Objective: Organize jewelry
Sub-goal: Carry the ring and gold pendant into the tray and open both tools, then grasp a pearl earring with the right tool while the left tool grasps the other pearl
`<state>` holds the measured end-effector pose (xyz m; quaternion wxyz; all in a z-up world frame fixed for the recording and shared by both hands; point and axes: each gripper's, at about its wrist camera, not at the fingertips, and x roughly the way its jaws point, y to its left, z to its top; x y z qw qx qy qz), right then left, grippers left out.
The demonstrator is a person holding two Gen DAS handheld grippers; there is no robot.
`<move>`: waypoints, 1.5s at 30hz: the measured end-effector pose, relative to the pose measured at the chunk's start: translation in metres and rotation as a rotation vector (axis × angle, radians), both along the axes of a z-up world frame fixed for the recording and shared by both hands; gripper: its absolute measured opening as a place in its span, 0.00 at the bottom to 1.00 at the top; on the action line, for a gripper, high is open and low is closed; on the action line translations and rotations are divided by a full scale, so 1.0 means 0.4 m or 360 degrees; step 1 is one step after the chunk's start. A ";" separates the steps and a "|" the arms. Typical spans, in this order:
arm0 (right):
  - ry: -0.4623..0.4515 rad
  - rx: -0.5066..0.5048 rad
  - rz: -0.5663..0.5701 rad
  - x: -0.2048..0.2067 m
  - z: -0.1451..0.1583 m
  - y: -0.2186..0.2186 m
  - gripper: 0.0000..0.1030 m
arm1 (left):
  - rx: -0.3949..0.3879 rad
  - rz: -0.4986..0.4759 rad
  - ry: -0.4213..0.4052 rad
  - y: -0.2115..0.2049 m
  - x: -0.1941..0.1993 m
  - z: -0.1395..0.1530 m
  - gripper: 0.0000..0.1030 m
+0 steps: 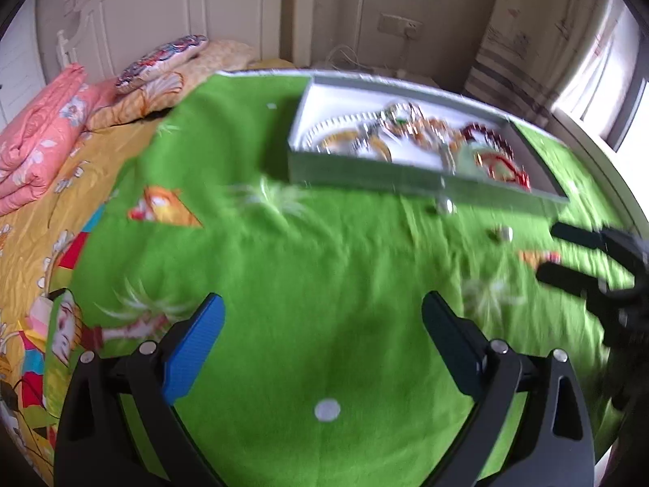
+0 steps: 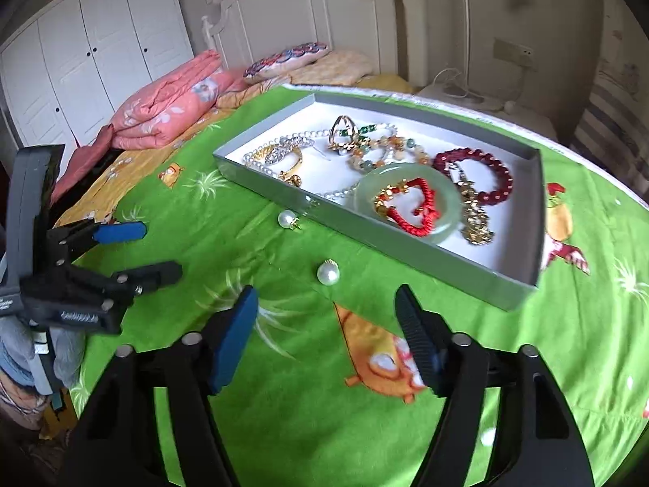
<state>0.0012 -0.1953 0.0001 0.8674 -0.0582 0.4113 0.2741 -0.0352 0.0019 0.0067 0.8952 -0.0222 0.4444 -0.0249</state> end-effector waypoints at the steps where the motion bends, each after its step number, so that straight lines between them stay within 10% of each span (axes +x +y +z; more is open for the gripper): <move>1: 0.0010 -0.0014 0.0007 0.008 -0.004 0.008 0.54 | -0.0013 -0.0008 0.0012 0.000 0.000 -0.004 0.94; 22: -0.0101 -0.0304 0.0021 0.021 -0.025 0.095 0.14 | 0.0023 -0.0011 0.0034 -0.022 0.013 -0.004 0.95; 31: -0.0140 -0.0024 -0.0126 -0.034 0.020 -0.022 0.14 | -0.0008 -0.0036 0.0005 -0.088 0.061 0.022 0.94; 45: -0.0125 0.0114 -0.0201 -0.051 0.016 -0.076 0.14 | 0.0042 -0.0159 -0.0010 -0.220 0.172 0.006 0.42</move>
